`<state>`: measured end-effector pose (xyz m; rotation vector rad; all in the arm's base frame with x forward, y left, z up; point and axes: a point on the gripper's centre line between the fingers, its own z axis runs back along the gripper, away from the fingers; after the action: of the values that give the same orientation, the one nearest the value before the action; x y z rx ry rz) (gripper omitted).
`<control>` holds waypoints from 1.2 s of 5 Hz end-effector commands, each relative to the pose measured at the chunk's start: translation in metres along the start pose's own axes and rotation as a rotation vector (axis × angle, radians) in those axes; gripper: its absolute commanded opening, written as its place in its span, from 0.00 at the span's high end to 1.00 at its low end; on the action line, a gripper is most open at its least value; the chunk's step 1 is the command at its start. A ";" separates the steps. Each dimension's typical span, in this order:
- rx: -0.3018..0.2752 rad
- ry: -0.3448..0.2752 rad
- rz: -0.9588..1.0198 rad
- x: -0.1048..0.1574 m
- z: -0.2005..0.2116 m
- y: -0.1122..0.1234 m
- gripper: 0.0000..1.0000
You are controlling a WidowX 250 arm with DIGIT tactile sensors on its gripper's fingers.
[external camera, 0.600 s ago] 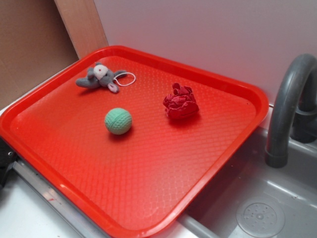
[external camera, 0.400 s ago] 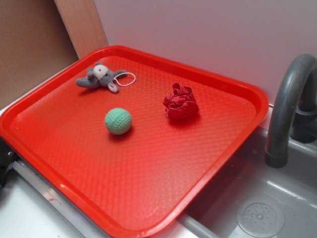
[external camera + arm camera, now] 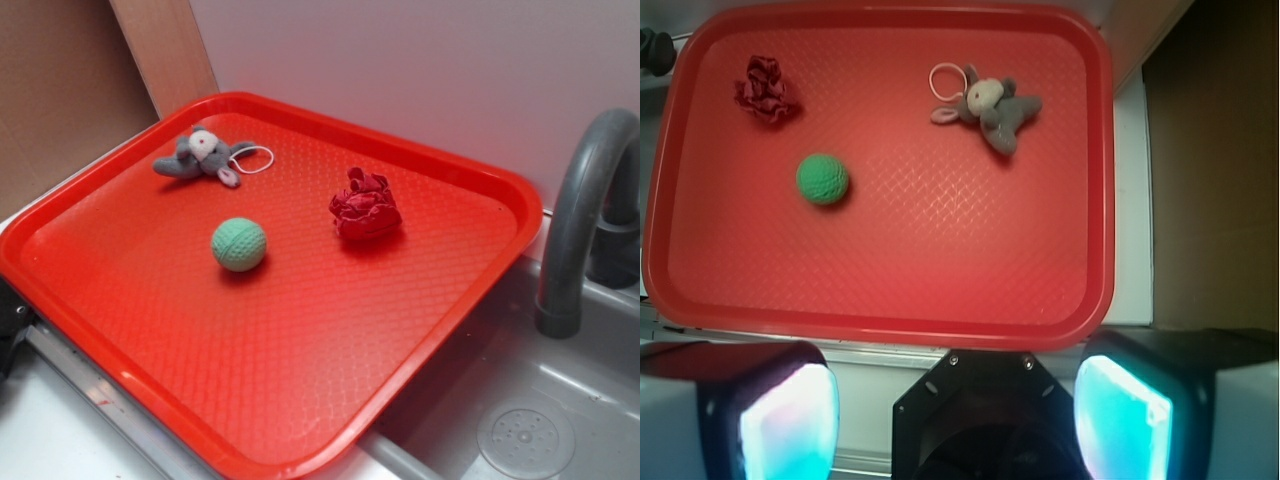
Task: Grab the green ball.
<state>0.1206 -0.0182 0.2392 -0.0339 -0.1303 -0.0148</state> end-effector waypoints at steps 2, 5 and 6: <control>-0.075 -0.048 -0.678 0.054 -0.046 -0.055 0.00; -0.178 0.041 -0.817 0.092 -0.131 -0.116 0.00; -0.154 0.096 -0.813 0.096 -0.158 -0.122 0.00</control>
<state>0.2338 -0.1341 0.0834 -0.1295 0.0208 -0.8200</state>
